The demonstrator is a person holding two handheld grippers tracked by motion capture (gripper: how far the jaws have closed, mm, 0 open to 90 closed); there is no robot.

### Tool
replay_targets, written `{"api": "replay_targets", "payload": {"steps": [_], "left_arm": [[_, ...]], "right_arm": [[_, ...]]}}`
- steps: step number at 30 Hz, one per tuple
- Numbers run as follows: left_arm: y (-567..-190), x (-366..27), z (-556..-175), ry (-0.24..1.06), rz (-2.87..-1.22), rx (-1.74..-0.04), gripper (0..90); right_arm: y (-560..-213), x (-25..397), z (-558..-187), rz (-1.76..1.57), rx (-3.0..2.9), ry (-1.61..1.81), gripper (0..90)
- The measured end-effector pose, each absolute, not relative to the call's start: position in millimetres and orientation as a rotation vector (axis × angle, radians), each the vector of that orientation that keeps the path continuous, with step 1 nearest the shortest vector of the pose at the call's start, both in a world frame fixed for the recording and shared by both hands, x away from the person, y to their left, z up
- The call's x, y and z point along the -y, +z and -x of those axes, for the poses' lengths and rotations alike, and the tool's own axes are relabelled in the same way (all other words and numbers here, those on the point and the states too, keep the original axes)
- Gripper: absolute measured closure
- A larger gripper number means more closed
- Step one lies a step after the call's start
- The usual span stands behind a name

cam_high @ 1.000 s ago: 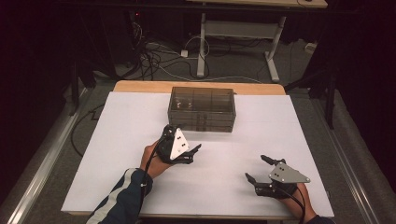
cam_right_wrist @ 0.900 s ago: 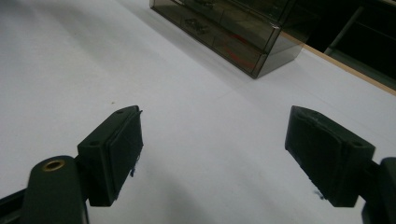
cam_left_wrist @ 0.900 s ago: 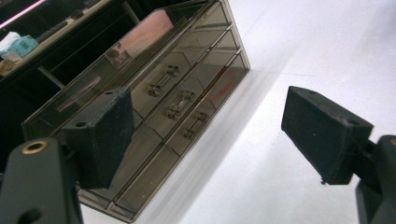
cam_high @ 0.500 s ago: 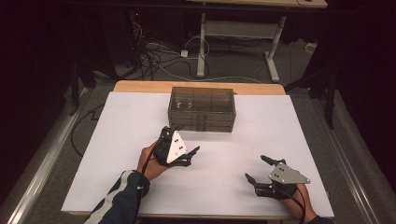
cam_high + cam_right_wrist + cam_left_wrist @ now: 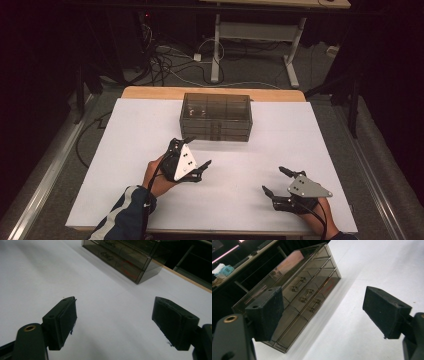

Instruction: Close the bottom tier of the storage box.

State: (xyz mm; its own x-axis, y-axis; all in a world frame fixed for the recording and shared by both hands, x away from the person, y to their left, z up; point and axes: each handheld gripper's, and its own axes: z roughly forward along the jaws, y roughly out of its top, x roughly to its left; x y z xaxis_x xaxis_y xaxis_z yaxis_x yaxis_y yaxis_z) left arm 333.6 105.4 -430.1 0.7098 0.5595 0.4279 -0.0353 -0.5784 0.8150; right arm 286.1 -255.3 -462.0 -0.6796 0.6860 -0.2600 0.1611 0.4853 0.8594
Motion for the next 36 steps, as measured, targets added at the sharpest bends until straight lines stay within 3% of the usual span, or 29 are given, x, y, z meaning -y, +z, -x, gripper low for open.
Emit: {"api": "replay_targets", "payload": {"steps": [36], "left_arm": [[-433,-138,-309,0.886,-2.051,-0.417,16.9]], "right_arm": [[-463,244,-280,-0.63,-2.176,1.133,21.5]]}}
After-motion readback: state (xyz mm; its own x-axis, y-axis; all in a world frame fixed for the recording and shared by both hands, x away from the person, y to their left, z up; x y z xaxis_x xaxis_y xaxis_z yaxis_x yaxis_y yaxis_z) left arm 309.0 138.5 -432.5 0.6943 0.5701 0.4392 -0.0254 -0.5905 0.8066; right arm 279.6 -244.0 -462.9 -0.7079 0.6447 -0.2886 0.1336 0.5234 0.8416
